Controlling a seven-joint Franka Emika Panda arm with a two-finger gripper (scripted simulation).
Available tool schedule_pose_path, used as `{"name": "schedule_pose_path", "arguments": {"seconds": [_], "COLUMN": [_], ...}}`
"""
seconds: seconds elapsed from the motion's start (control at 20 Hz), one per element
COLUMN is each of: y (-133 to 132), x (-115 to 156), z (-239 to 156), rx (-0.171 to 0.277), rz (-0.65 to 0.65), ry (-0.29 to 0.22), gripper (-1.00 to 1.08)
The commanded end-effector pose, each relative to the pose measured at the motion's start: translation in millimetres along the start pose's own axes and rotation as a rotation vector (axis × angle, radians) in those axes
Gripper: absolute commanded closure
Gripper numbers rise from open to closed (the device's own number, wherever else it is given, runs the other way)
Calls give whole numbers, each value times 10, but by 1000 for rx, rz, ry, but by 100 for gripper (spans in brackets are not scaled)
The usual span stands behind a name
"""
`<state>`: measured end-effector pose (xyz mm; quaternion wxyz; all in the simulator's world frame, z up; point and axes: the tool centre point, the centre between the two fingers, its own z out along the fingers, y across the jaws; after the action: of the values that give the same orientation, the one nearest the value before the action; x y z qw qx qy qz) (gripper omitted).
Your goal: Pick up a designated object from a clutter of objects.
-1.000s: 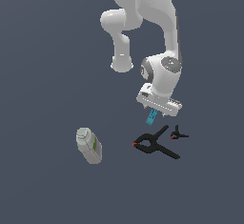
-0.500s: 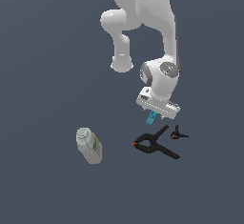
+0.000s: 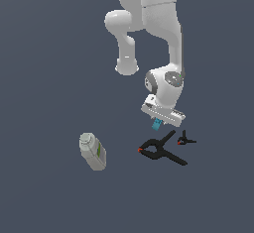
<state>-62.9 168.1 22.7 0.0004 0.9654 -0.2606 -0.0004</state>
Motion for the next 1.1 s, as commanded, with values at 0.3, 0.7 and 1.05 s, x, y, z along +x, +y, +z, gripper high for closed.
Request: {"name": "schedule_pose_path", "arguments": {"seconds": [0.3, 0.7, 1.05], "y": [-3, 24, 177], "x": [3, 50, 287], "z": [7, -61, -368], "rx": [1, 1, 1], "rz": [0, -1, -1], "ry": [1, 1, 1], "gripper": [108, 108, 108]}}
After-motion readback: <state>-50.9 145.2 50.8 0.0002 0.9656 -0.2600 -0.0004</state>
